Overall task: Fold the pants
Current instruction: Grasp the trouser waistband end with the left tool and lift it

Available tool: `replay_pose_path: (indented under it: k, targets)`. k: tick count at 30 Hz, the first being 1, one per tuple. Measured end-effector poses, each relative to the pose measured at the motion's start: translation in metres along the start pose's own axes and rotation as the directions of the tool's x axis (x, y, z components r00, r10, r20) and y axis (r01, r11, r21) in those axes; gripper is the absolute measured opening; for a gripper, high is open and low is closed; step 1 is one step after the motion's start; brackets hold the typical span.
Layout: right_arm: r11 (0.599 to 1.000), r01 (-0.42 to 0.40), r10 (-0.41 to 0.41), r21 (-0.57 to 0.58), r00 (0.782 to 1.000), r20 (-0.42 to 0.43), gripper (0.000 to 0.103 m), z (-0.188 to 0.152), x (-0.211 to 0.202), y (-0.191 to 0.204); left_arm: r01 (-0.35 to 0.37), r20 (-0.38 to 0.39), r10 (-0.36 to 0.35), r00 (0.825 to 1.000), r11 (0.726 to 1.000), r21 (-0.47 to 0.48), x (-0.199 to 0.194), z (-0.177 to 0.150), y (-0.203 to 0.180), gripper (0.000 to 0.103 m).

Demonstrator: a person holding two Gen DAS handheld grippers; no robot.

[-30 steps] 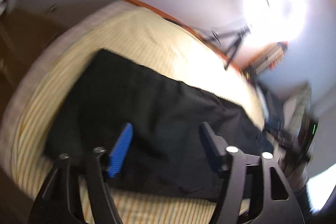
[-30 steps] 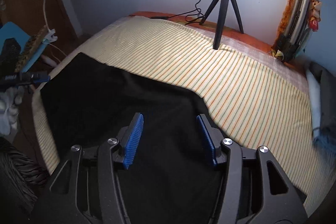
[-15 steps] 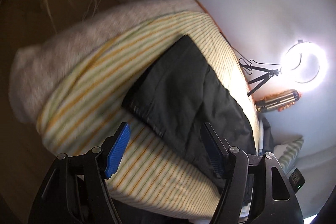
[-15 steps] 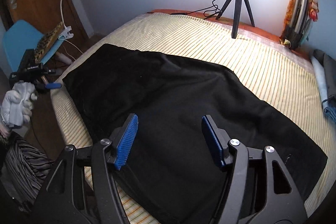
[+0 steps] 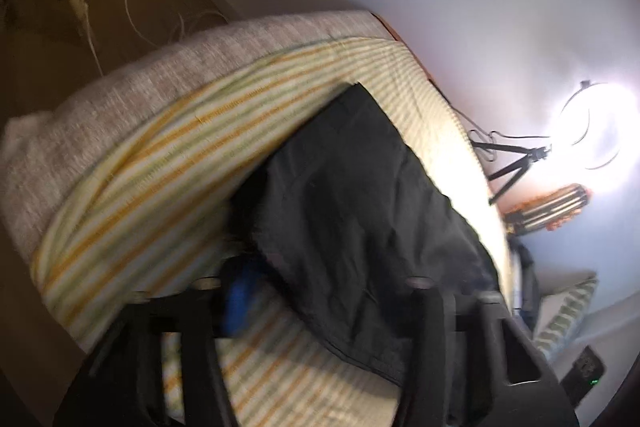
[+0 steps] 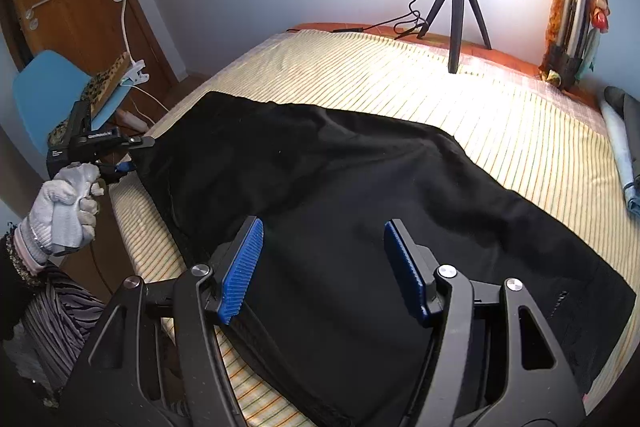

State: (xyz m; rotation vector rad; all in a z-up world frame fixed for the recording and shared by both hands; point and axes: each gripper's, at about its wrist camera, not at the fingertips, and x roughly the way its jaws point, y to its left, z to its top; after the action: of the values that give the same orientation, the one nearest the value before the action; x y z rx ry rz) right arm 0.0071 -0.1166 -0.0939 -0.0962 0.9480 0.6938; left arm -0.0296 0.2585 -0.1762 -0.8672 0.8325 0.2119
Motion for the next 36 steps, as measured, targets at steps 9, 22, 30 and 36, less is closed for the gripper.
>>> replay_pose_path:
  k: [9, 22, 30, 36]
  targets:
    - [0.998, -0.036, 0.037, 0.047, 0.999, -0.013, 0.065, 0.005, 0.008, -0.004, -0.041, 0.135, -0.005, 0.991, 0.942, 0.333, -0.018, -0.01, -0.065, 0.007]
    - [0.876, -0.393, 0.428, 0.279, 0.9, -0.078, 0.076, 0.096, 0.101, 0.005, 0.062, -0.007, -0.073, 0.997, 0.775, 0.629, 0.012, -0.076, -0.139, 0.006]
    - [0.838, -0.341, 0.452, 0.426, 0.871, -0.193, 0.076, 0.108, 0.184, 0.018, 0.123, -0.045, -0.124, 0.991, 0.753, 0.647, 0.008, -0.088, -0.147, 0.006]
    - [0.828, -0.345, 0.446, 0.443, 0.883, -0.147, 0.064, 0.113, 0.186, 0.018, 0.19, -0.1, -0.166, 0.981, 0.721, 0.667, 0.005, -0.103, -0.157, 0.006]
